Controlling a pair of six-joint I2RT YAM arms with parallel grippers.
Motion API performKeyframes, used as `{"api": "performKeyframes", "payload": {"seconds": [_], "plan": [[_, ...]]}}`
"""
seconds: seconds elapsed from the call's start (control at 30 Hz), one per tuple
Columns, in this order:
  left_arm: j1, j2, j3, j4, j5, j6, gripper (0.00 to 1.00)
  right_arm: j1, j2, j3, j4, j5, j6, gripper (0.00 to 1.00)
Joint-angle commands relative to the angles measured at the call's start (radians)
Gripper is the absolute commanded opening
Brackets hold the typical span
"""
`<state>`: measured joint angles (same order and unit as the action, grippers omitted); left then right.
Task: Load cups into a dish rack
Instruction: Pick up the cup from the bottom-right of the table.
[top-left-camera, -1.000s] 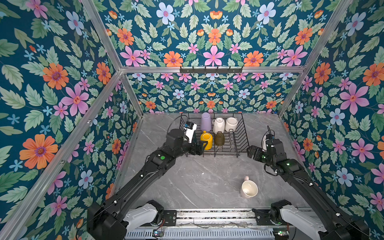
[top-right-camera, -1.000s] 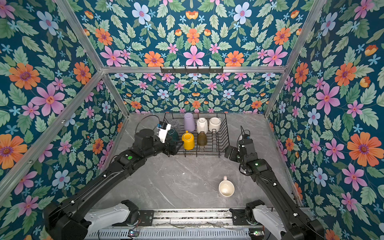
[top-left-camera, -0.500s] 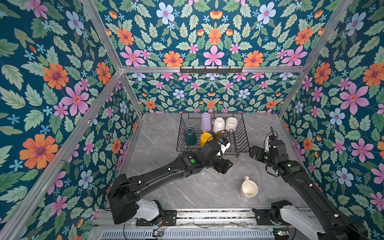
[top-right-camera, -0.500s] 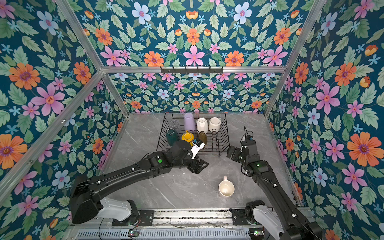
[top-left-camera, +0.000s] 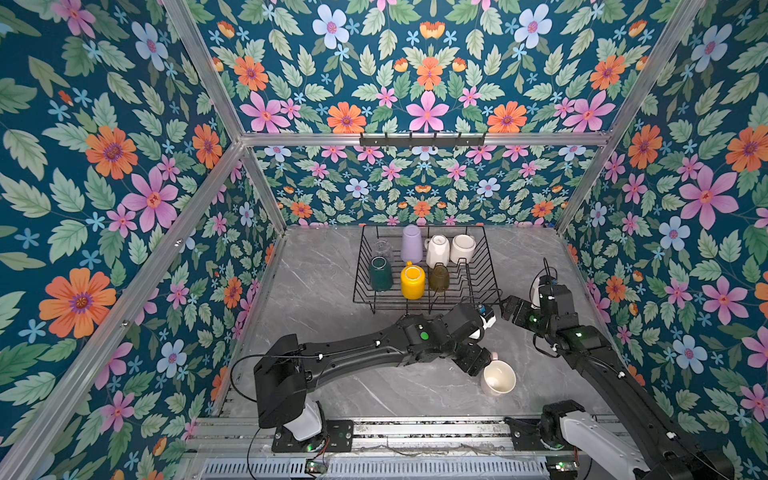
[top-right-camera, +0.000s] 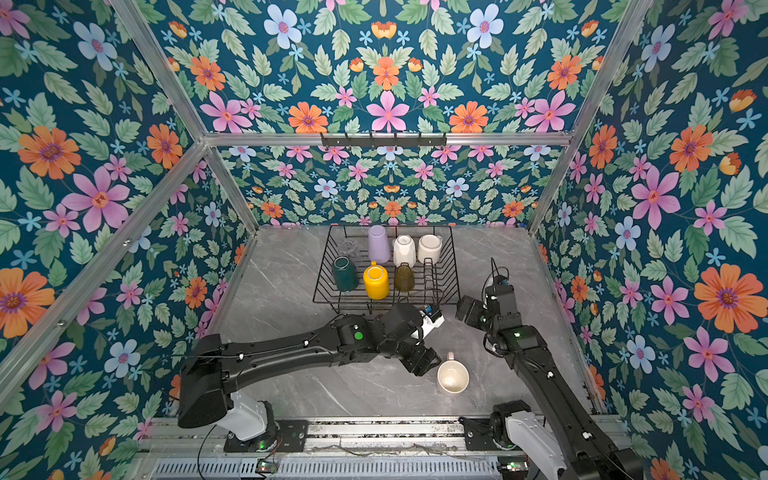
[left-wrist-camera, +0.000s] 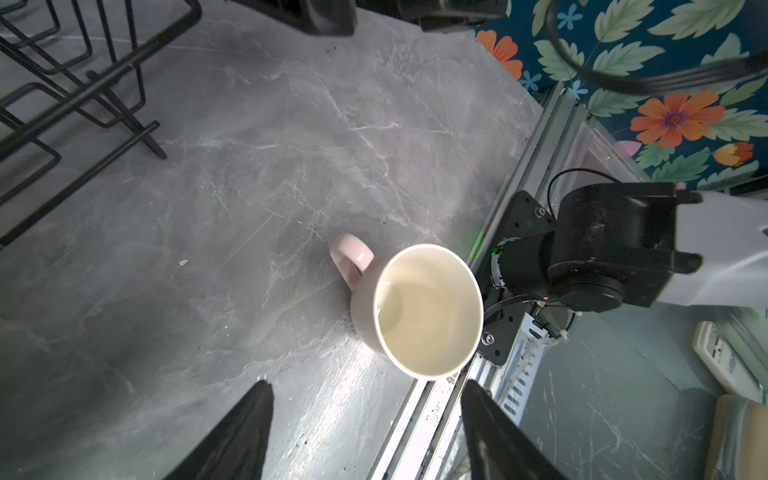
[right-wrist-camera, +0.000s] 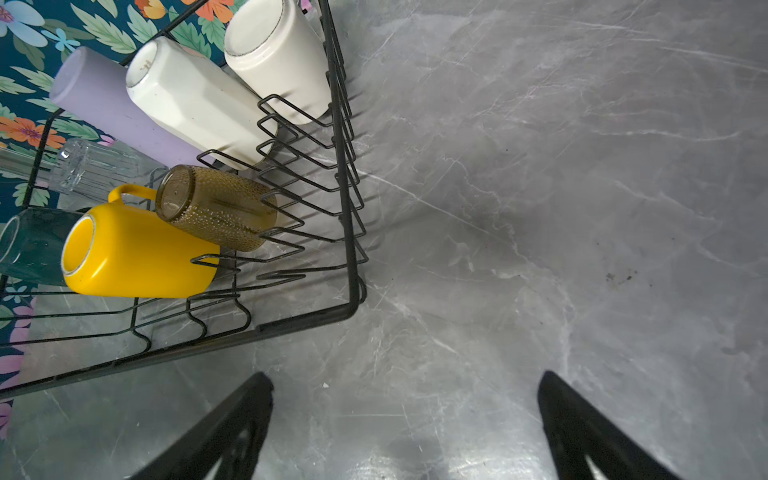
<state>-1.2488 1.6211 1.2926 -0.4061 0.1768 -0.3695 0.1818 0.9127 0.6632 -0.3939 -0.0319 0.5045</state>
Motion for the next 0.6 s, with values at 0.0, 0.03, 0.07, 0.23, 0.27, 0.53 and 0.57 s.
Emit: {"api": "performKeyframes", "payload": {"seconds": [0.0, 0.03, 0.07, 0.23, 0.27, 0.53, 0.57], "plan": [[-0.018, 0.028, 0.025, -0.038, -0.018, -0.001, 0.72, -0.002, -0.016, -0.005, 0.004, -0.002, -0.002, 0.99], [-0.023, 0.038, 0.034, -0.042, -0.02, 0.0, 0.72, -0.003, -0.021, -0.008, 0.003, -0.002, -0.001, 0.99], [-0.029, 0.051, 0.039, -0.047, -0.021, 0.001, 0.72, -0.003, -0.028, -0.01, -0.001, -0.001, -0.001, 0.99], [-0.043, 0.096, 0.048, -0.051, -0.022, -0.011, 0.72, -0.011, -0.065, -0.032, -0.017, -0.003, 0.002, 0.99], [-0.044, 0.105, 0.049, -0.049, -0.022, -0.012, 0.72, -0.013, -0.073, -0.036, -0.019, -0.003, 0.003, 0.99], [-0.051, 0.171, 0.076, -0.048, -0.031, -0.02, 0.7, -0.018, -0.138, -0.06, -0.051, 0.0, 0.007, 0.99], [-0.051, 0.178, 0.081, -0.048, -0.035, -0.022, 0.7, -0.018, -0.144, -0.064, -0.054, 0.001, 0.009, 0.99]]}}
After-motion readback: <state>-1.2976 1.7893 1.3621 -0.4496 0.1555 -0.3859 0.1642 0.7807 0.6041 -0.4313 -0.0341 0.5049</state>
